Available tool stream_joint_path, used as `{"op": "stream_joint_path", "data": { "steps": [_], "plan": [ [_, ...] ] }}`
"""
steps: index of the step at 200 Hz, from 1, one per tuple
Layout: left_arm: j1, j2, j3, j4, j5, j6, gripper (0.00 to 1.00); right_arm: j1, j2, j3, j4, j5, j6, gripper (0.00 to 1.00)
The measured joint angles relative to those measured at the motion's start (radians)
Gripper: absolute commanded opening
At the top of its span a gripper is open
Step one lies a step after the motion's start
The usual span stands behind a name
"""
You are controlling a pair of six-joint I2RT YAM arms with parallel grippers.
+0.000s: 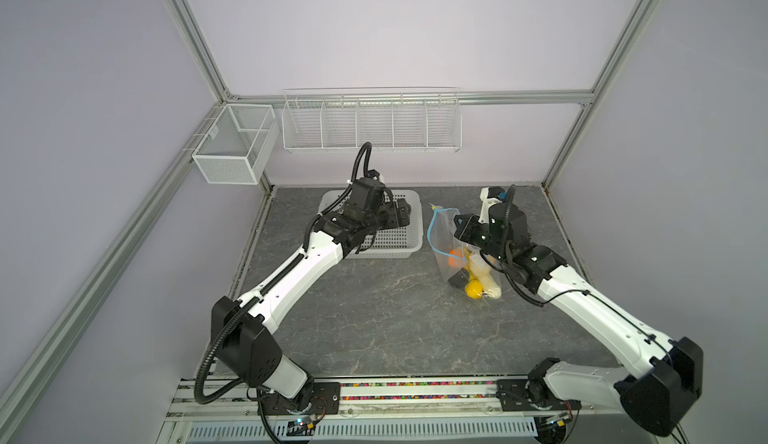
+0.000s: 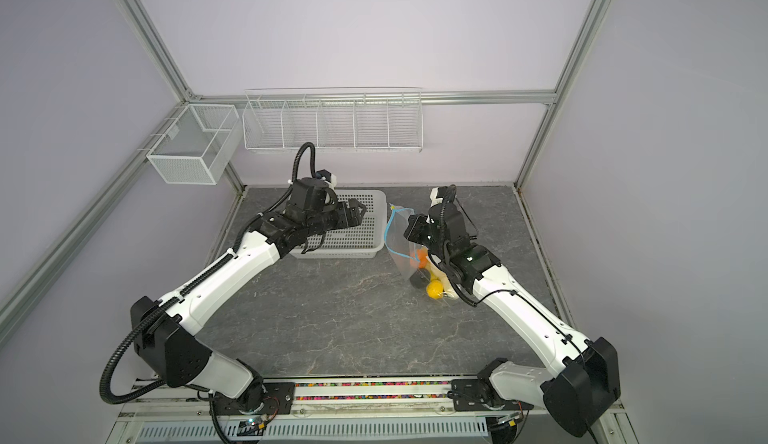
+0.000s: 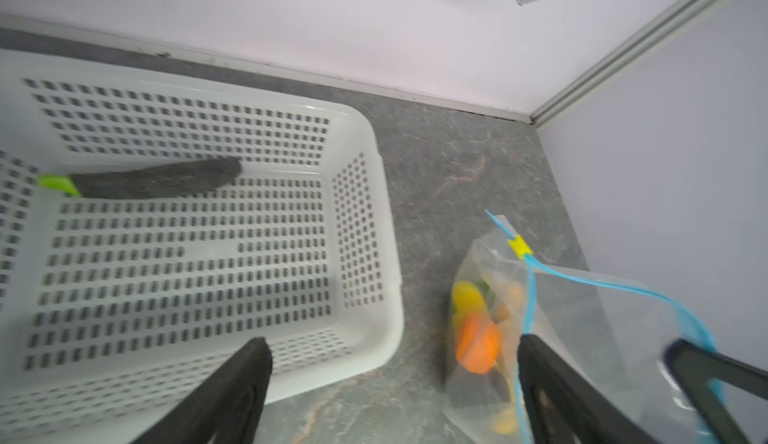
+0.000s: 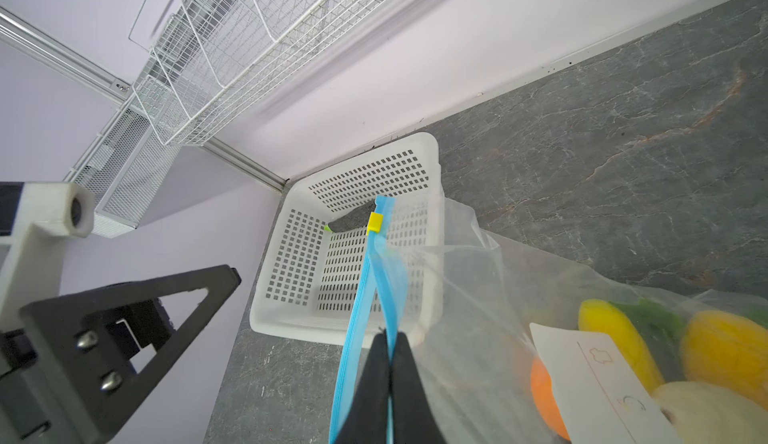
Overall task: Place the food in the zip-top bag and seal the zipper
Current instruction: 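Move the left gripper back over the eggplant in the basket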
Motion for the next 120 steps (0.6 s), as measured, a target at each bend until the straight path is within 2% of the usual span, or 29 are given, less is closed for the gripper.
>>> {"op": "stream_joint_path", "data": {
  "steps": [60, 89, 120],
  "plan": [
    [0.134, 0.062, -0.041, 0.045, -0.144, 0.129, 0.93, 0.002, 0.013, -0.002, 0.016, -0.008, 0.0, 0.06],
    [0.149, 0.105, -0.093, 0.183, -0.183, 0.187, 0.94, 0.004, 0.029, -0.001, 0.023, -0.022, 0.003, 0.06],
    [0.154, 0.199, -0.101, 0.237, -0.221, 0.247, 0.94, 0.004, 0.033, -0.001, 0.024, -0.024, -0.001, 0.06]
  ]
}}
